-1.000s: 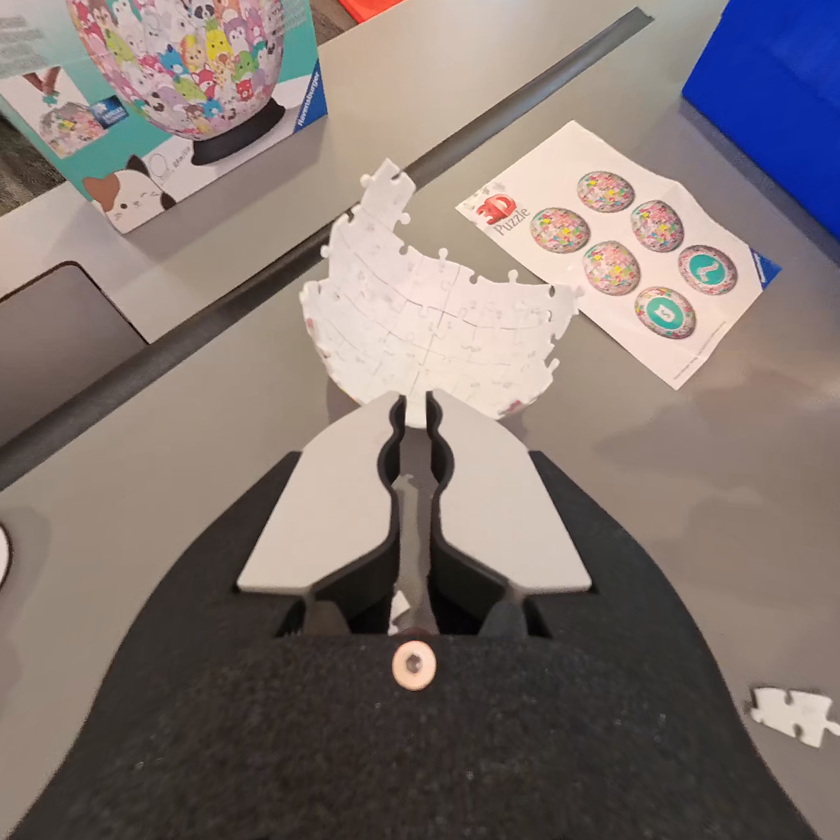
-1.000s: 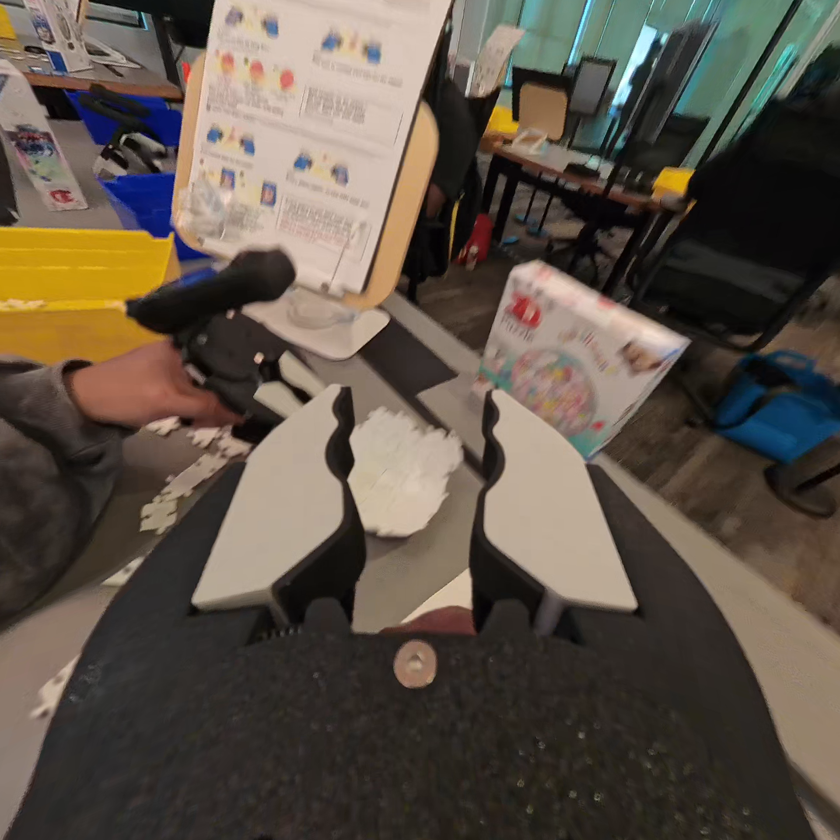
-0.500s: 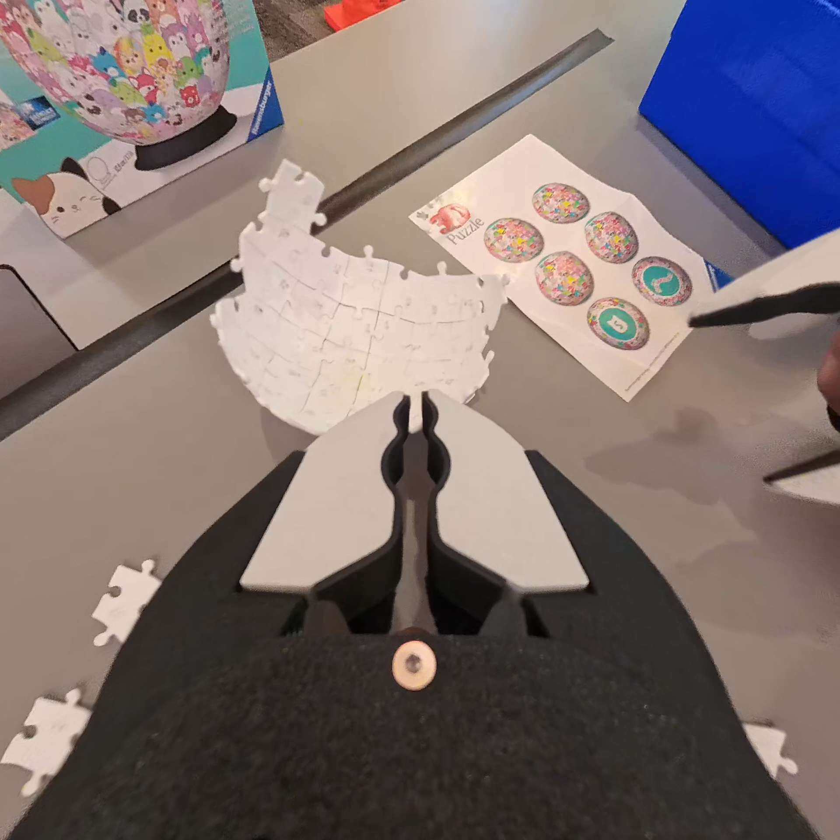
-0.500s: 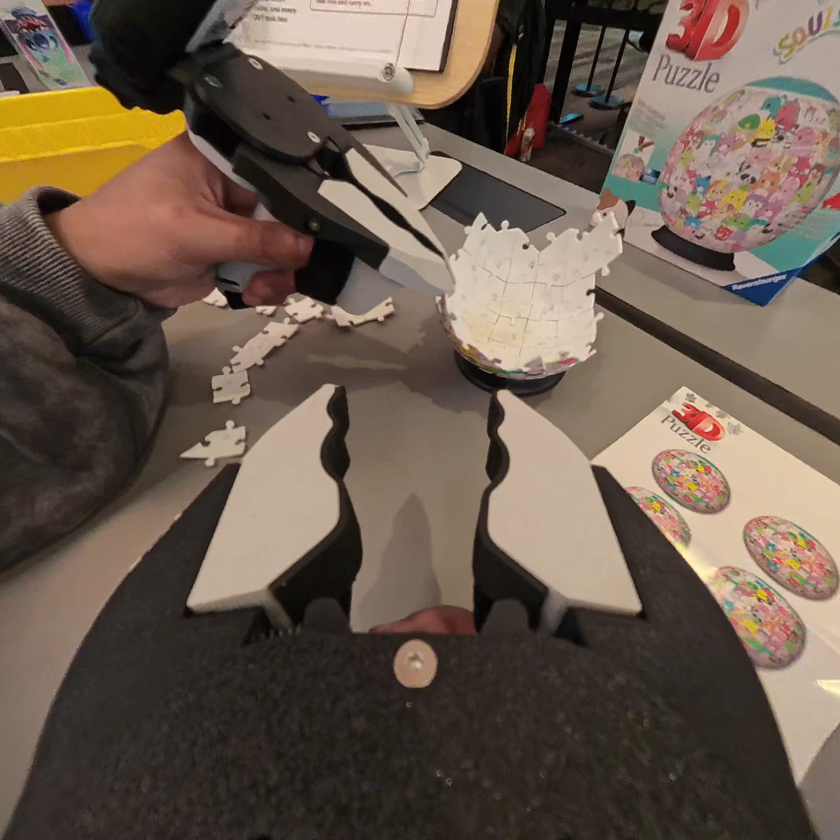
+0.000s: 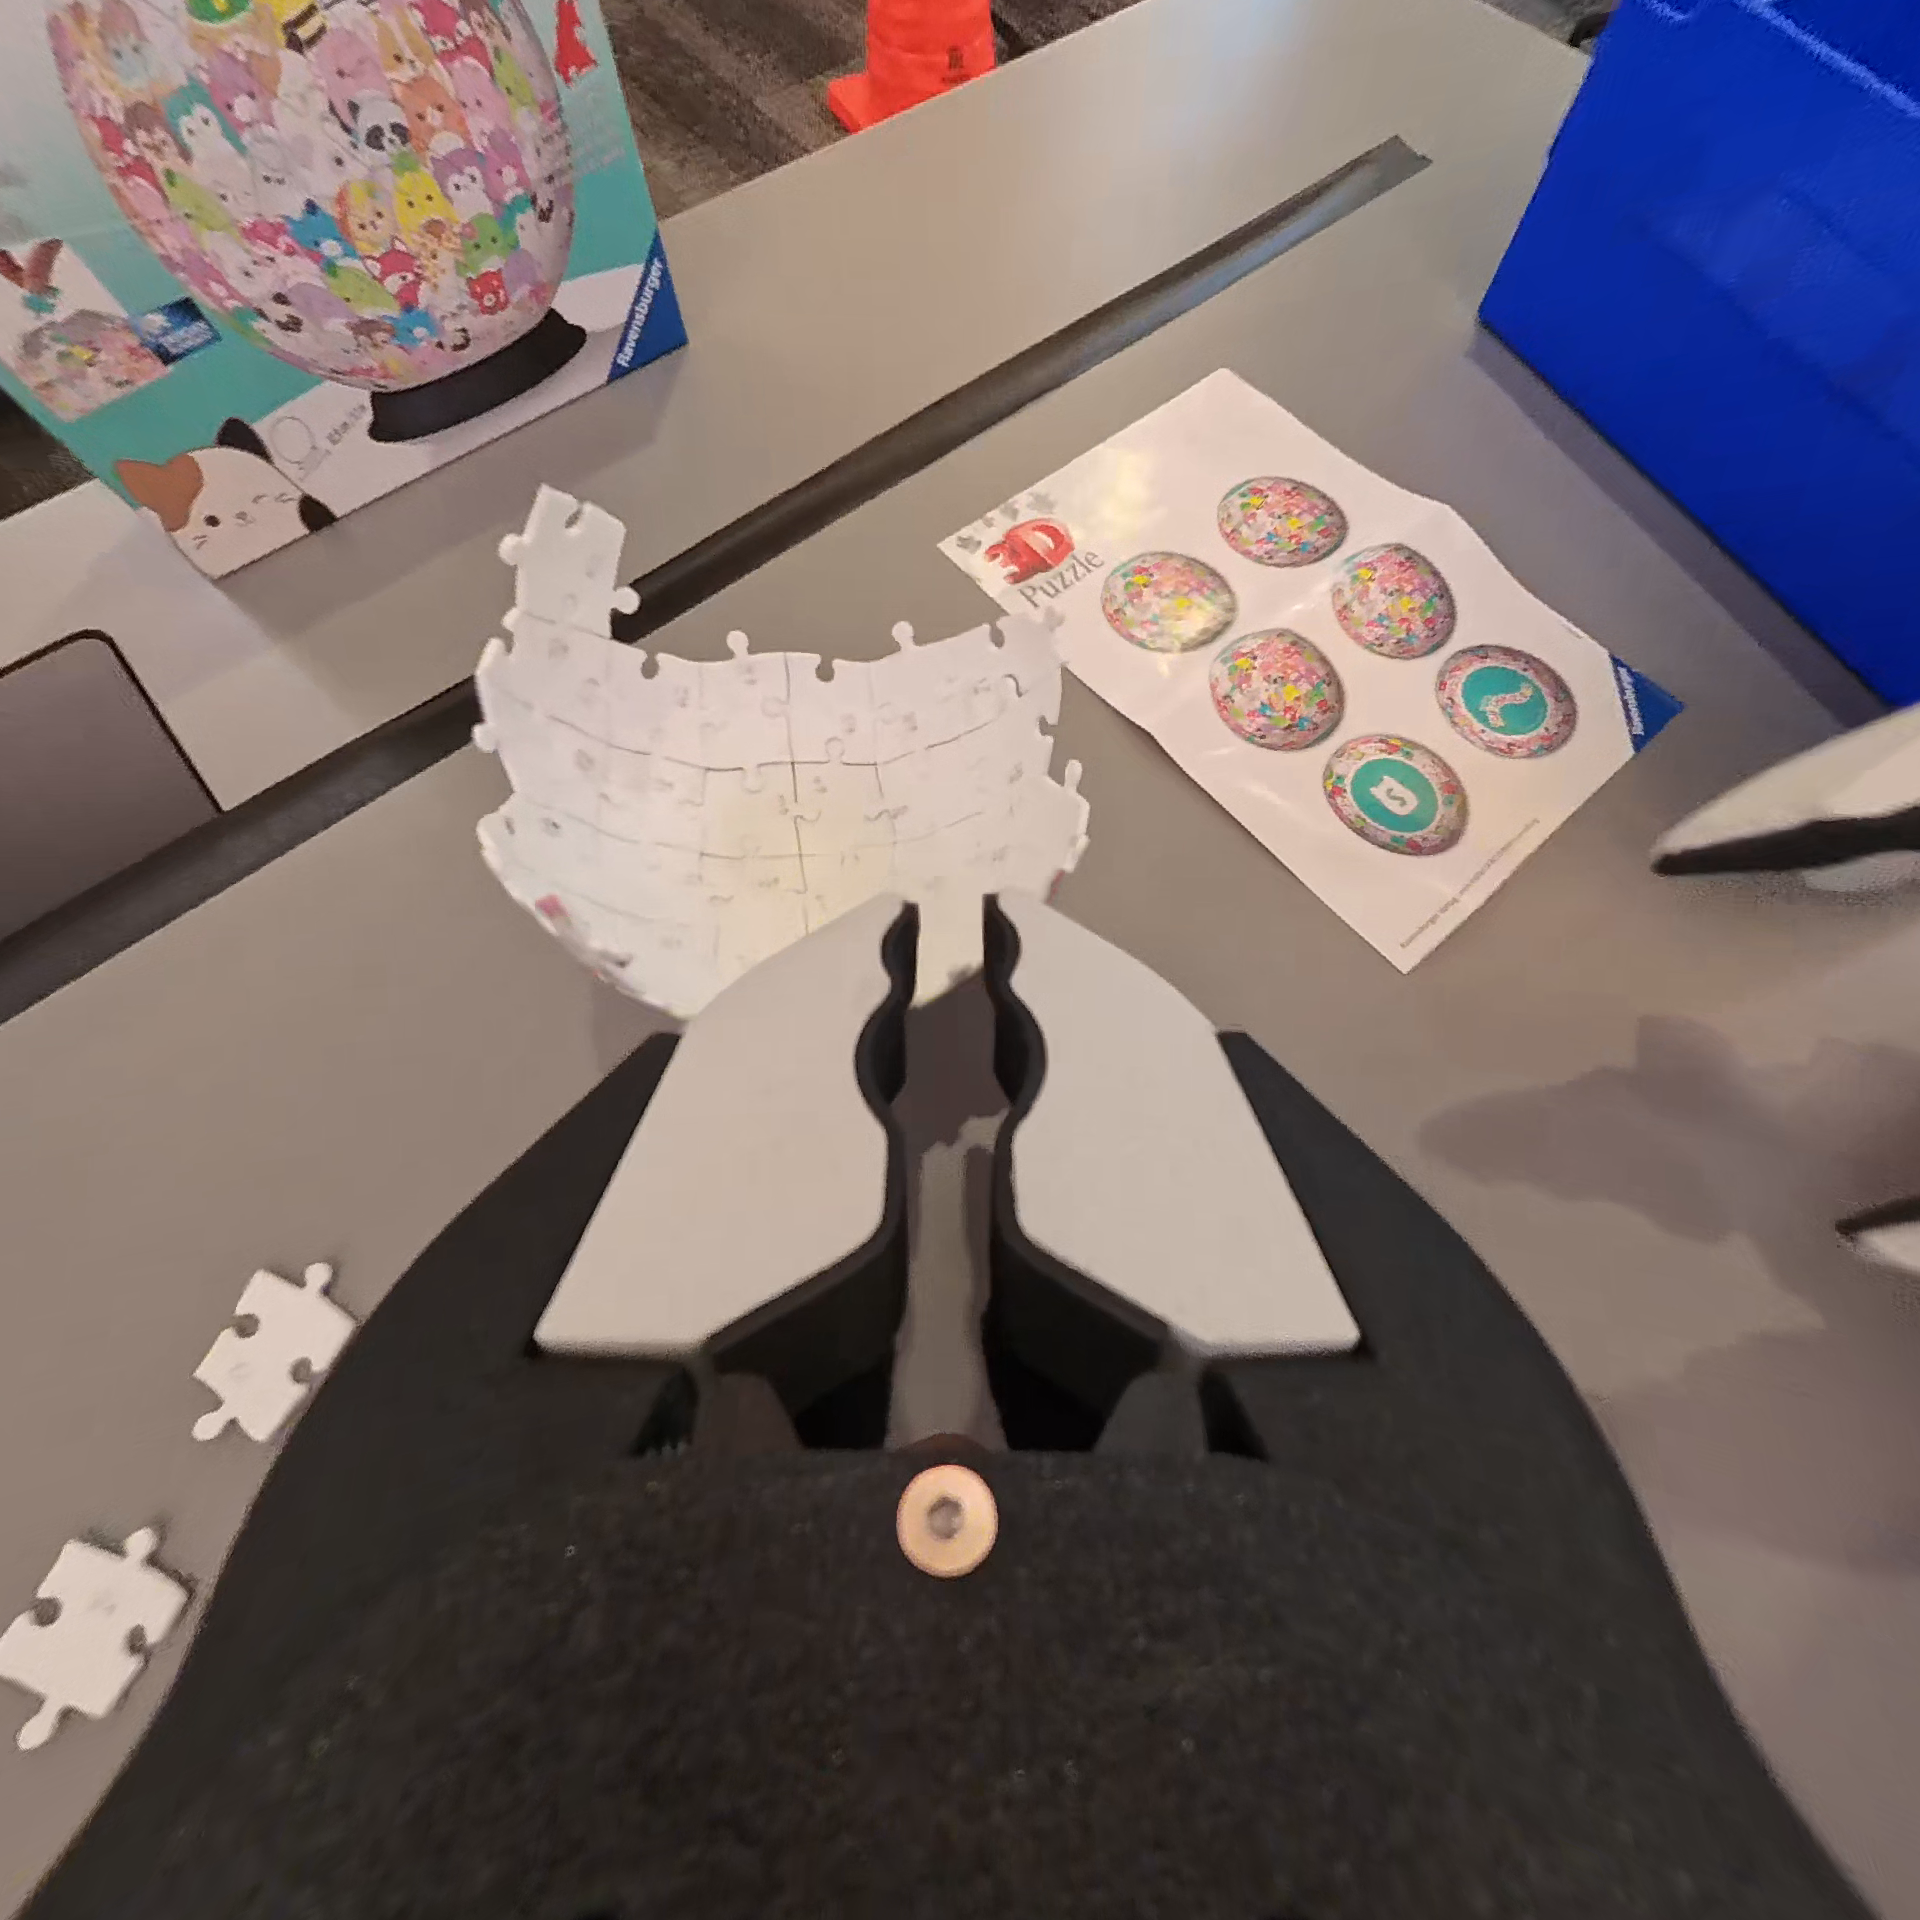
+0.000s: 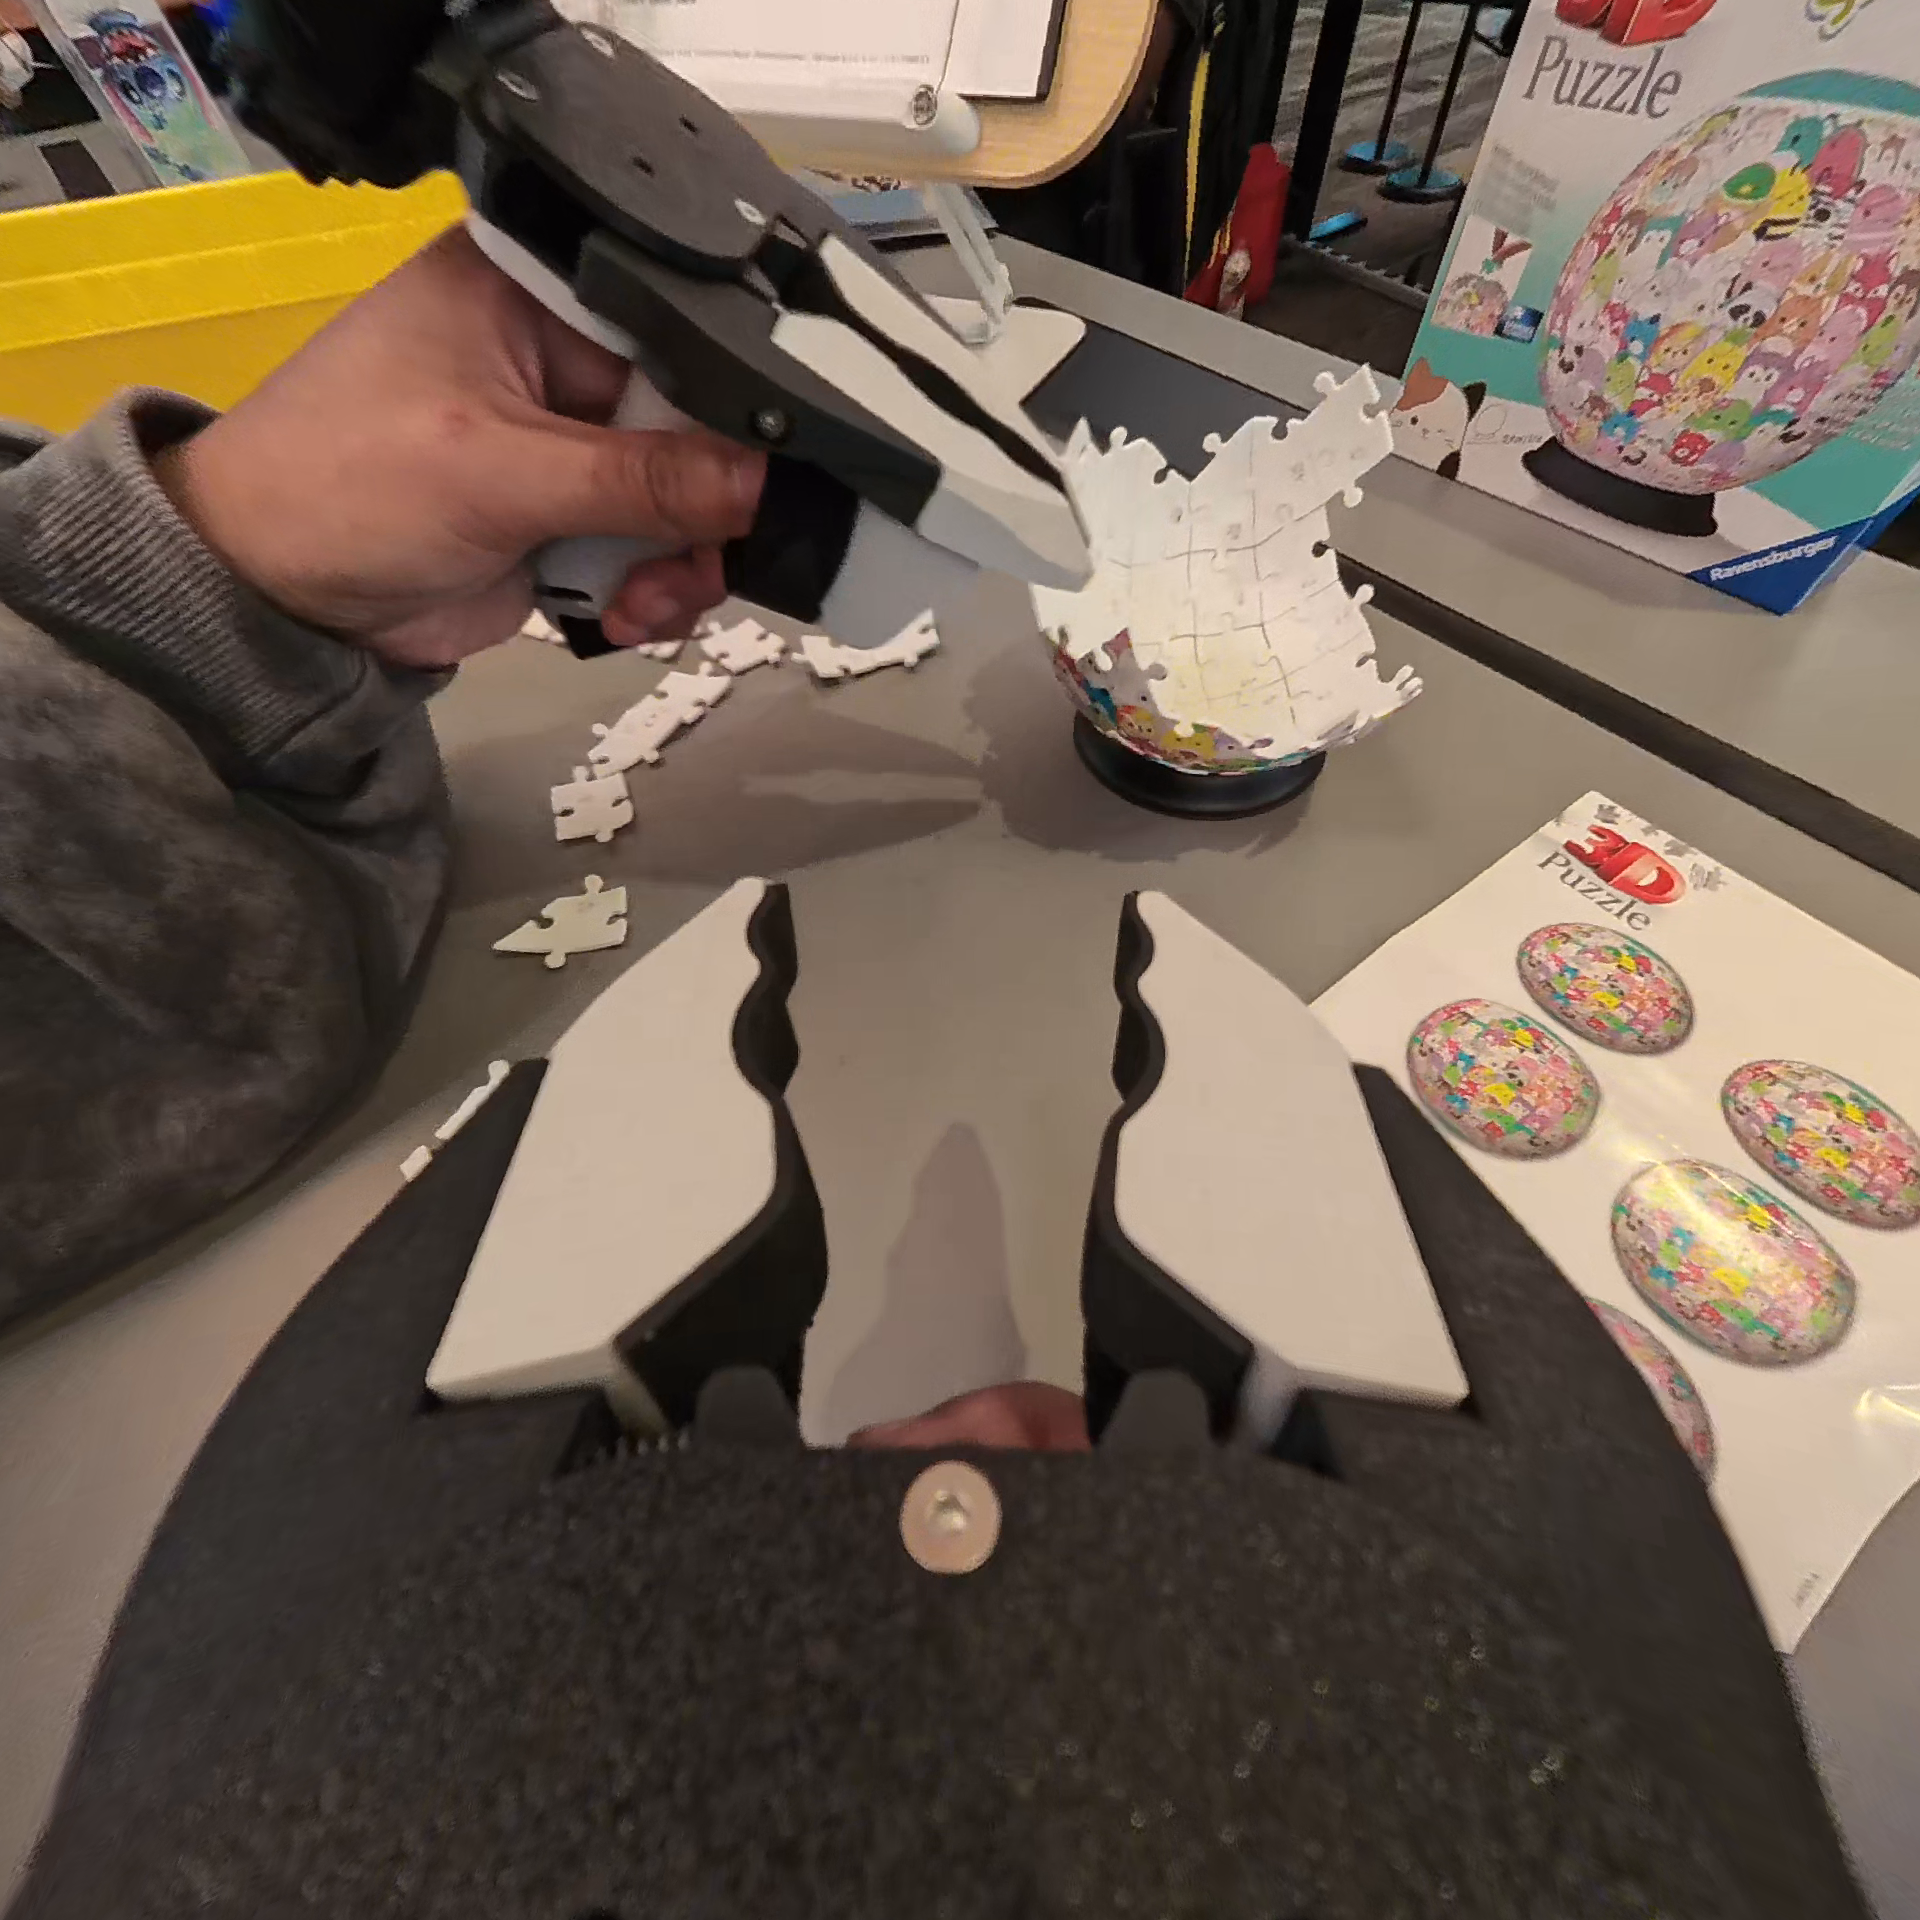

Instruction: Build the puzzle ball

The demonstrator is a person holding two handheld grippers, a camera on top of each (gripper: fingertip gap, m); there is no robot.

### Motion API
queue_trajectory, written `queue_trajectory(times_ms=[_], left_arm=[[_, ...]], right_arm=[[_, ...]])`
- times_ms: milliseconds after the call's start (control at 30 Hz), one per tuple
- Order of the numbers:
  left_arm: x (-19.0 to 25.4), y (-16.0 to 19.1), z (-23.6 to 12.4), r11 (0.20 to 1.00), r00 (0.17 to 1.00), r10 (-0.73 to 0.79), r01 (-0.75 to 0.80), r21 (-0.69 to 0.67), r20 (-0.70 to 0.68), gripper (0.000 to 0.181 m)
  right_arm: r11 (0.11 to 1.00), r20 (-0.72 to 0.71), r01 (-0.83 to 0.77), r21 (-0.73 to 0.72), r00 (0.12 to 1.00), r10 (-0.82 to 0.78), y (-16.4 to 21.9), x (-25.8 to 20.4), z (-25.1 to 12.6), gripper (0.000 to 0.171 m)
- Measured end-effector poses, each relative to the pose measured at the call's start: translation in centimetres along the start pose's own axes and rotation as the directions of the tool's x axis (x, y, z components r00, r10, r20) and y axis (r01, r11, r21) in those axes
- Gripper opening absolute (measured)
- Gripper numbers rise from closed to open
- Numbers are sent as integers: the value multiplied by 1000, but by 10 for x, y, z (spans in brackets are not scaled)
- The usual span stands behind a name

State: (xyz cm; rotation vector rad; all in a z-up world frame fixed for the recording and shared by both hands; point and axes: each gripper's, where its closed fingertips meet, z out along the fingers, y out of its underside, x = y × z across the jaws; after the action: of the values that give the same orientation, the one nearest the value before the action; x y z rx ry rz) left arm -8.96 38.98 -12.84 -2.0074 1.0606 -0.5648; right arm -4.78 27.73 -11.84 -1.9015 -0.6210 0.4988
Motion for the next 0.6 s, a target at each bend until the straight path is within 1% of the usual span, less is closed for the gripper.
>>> queue_trajectory(times_ms=[67, 200, 300, 400, 467, 500, 533, 600], left_arm=[[8, 3, -3, 1000, 999, 7, -8, -7, -40, 11], [19, 9, 5, 998, 998, 48, -50, -30, -44, 11], [27, 7, 11, 998, 997, 47, -48, -29, -57, 11], [29, 2, 9, 999, 997, 45, -46, -22, -63, 13], [26, -1, -2, 998, 997, 58, -59, -14, -50, 15], [25, -1, -12, 997, 996, 73, -73, -8, -52, 17], [25, 0, -24, 996, 994, 89, -90, -4, -59, 19], [31, 8, -54, 993, 988, 115, -115, 8, -98, 25]], right_arm=[[1000, 8, -13, -9, 1000, 13, 3, 0, 2, 59], [999, 27, -28, -27, 999, 28, 10, -3, 6, 60], [999, 29, -18, -41, 999, 19, 14, -5, 8, 60], [999, 24, -12, -41, 1000, 13, 13, -5, 6, 61], [999, 27, -23, -42, 999, 24, 13, -6, 2, 61], [998, 36, -38, -47, 999, 40, 14, -7, 0, 58], [997, 55, -62, -48, 996, 64, 14, -12, -3, 55], [990, 120, -131, -57, 983, 137, 20, -28, -11, 55]])
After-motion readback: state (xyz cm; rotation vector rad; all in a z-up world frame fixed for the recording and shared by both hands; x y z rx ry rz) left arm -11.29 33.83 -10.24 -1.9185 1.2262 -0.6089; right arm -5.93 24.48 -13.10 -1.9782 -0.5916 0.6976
